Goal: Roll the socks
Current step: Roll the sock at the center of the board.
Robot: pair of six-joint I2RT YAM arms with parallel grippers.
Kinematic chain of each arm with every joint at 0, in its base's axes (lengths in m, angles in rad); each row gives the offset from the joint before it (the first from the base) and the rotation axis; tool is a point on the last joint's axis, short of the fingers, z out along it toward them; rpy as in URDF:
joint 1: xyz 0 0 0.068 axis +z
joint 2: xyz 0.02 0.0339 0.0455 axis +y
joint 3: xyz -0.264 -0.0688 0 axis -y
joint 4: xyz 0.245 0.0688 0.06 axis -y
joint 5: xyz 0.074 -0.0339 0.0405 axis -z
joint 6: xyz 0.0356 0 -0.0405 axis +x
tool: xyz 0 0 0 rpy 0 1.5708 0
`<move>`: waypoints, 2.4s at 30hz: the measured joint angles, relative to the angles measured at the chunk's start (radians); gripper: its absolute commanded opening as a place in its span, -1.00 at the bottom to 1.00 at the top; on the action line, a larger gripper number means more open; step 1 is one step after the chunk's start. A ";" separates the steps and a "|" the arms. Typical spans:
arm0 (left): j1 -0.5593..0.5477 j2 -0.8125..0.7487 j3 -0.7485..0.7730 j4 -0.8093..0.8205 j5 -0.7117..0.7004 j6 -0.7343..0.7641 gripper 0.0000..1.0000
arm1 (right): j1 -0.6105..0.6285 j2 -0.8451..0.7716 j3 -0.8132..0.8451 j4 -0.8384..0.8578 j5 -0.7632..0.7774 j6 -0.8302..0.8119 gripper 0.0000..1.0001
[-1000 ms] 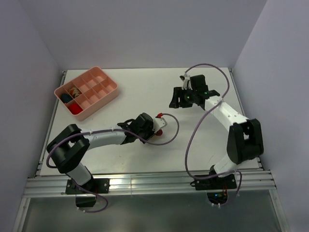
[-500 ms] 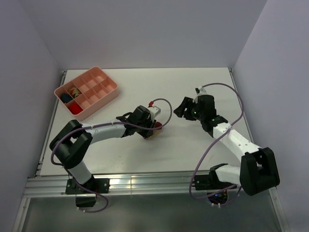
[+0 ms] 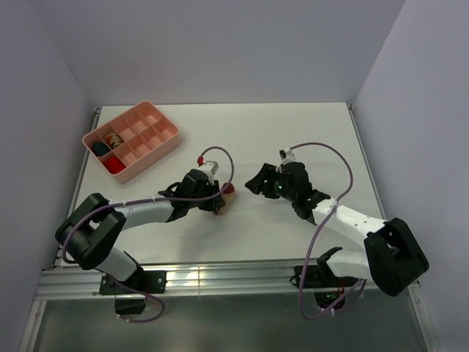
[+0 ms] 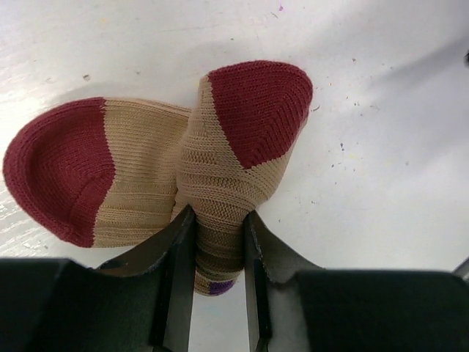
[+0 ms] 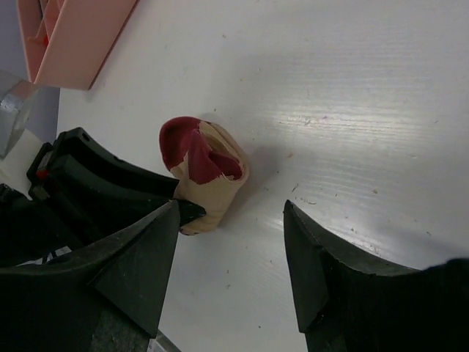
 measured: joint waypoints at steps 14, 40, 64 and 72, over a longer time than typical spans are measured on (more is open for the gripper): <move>0.191 -0.018 -0.114 0.146 0.245 -0.106 -0.99 | 0.128 0.205 0.072 0.043 -0.008 0.067 0.30; 0.315 0.095 -0.092 0.206 0.497 -0.144 -0.99 | 0.190 0.536 0.255 0.089 -0.024 0.225 0.18; 0.314 0.057 -0.080 0.137 0.422 -0.112 0.31 | 0.150 0.657 0.267 0.278 -0.180 0.251 -1.00; 0.184 -0.200 -0.108 -0.016 0.066 -0.024 0.60 | 0.161 0.626 0.357 0.066 -0.113 0.183 -1.00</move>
